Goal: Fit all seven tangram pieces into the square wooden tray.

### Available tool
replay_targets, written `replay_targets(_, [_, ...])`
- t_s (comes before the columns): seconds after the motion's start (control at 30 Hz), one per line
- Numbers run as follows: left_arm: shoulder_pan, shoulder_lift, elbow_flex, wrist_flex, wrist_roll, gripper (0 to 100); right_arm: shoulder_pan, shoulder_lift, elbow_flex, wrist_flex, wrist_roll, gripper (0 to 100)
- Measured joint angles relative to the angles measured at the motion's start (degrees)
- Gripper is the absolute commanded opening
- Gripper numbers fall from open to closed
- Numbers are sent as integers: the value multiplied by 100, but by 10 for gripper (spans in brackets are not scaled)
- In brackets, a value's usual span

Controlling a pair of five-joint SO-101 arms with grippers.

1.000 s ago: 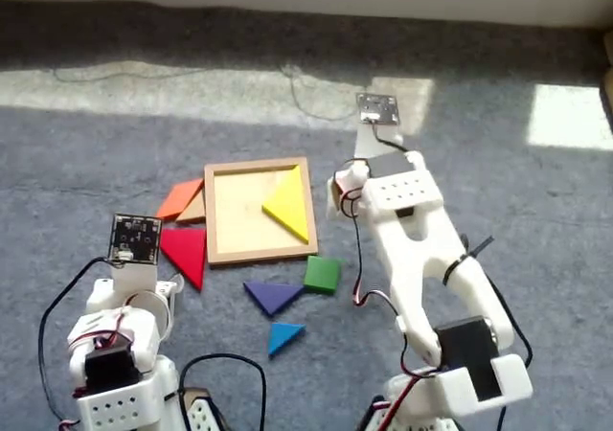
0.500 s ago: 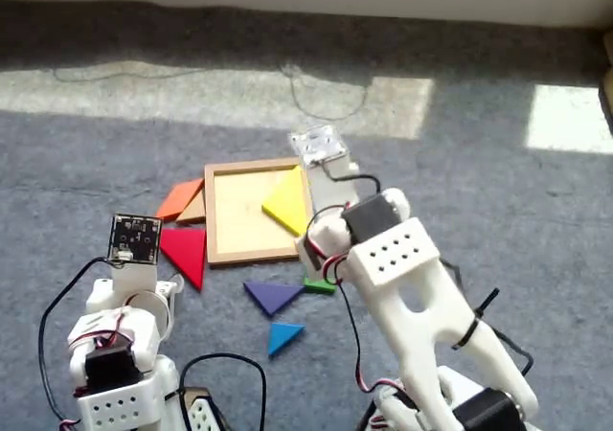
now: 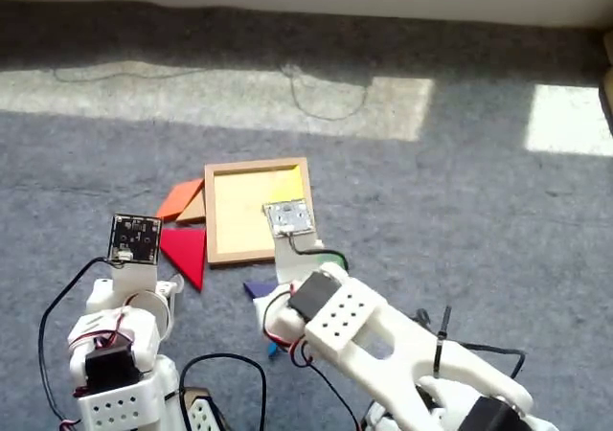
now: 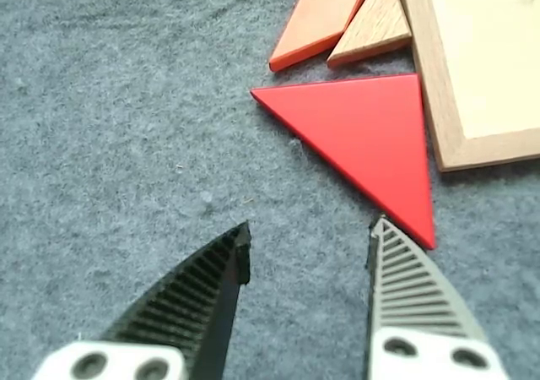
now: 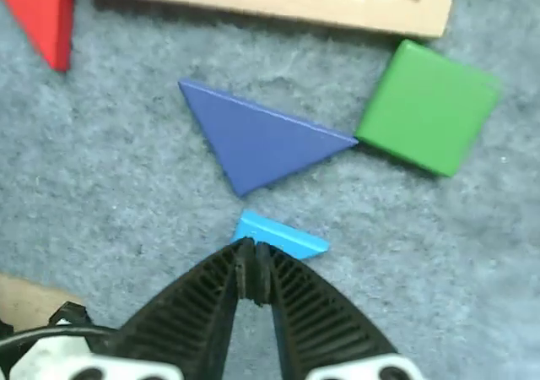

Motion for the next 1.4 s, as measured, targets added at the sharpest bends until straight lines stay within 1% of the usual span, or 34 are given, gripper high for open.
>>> replay_targets(0.03, [0, 0, 0, 0, 0, 238, -114, 0, 0, 0, -167, 109])
replay_targets(0.13, [0, 0, 0, 0, 0, 238, -352, -9, 0, -9, -360, 234])
replay_targets(0.2, [0, 0, 0, 0, 0, 238, -378, -9, 0, -26, -527, 272])
replay_targets(0.33, [0, 0, 0, 0, 0, 238, -422, -9, 0, -105, -800, 273])
replay_targets(0.53, [0, 0, 0, 0, 0, 238, -519, 70, 0, -721, -870, 273])
replay_targets(0.7, [0, 0, 0, 0, 0, 238, -545, 976, 0, -800, -1275, 273])
replay_targets(0.83, [0, 0, 0, 0, 0, 238, -554, 1820, -237, -862, -1363, 273])
replay_targets(0.93, [0, 0, 0, 0, 0, 238, -545, 2004, -369, -853, -1495, 273])
replay_targets(1.07, [0, 0, 0, 0, 0, 238, -211, 2066, -413, -853, -1538, 273])
replay_targets(1.23, [0, 0, 0, 0, 0, 238, 193, 2084, -422, -809, -1451, 273])
replay_targets(1.4, [0, 0, 0, 0, 0, 238, 642, 2119, -484, -237, -651, 273])
